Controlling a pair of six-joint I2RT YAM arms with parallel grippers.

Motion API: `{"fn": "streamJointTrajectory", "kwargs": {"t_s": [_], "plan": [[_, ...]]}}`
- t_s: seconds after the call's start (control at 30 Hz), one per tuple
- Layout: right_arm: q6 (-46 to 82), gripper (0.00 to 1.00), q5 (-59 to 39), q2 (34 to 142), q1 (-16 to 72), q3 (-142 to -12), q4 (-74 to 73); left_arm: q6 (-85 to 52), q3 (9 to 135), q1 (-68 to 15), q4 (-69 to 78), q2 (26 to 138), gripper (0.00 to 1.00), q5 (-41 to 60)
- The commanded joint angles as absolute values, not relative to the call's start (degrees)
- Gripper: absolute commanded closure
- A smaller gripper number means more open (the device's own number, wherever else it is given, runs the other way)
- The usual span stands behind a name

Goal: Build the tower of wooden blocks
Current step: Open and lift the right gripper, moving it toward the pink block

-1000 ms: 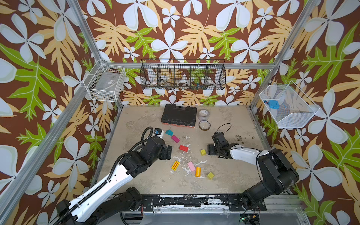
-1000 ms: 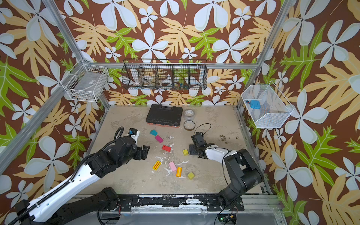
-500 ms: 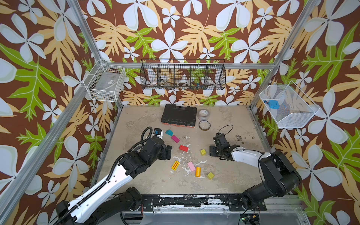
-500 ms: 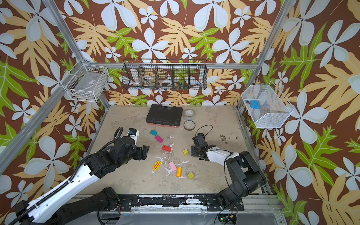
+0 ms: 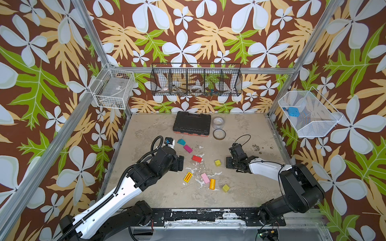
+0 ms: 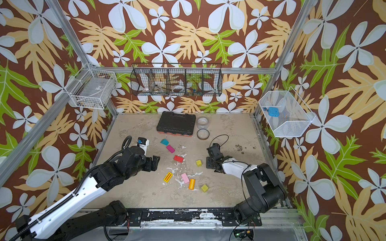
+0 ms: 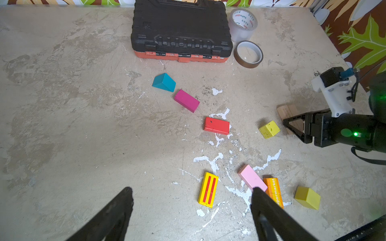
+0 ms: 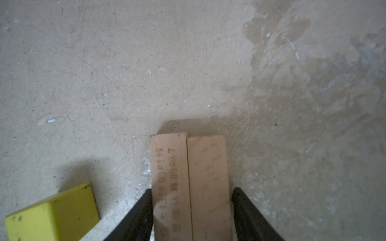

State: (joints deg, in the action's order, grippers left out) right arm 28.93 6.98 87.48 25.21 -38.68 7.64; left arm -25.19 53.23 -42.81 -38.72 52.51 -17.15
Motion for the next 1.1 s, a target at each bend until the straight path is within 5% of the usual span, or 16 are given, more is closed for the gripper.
{"fn": "streamJointTrajectory", "kwargs": {"t_s": [0.0,0.23,0.53,1.07], "plan": [[29.97,0.39,4.55,87.91,25.27,-38.32,13.88,-24.63,53.13,-42.79,-37.88,52.49,0.11,-17.68],[30.15,0.41,4.66,87.89,25.3,-38.24,13.83,-24.7,53.16,-42.79,-37.74,52.38,0.11,-17.76],[29.97,0.22,3.89,80.86,25.24,-36.21,13.57,-24.7,53.08,-42.79,-37.83,52.25,0.1,-18.01],[26.59,0.09,4.79,63.64,34.77,-33.16,8.96,-24.6,53.13,-42.76,-37.88,52.7,0.1,-17.93]]}}
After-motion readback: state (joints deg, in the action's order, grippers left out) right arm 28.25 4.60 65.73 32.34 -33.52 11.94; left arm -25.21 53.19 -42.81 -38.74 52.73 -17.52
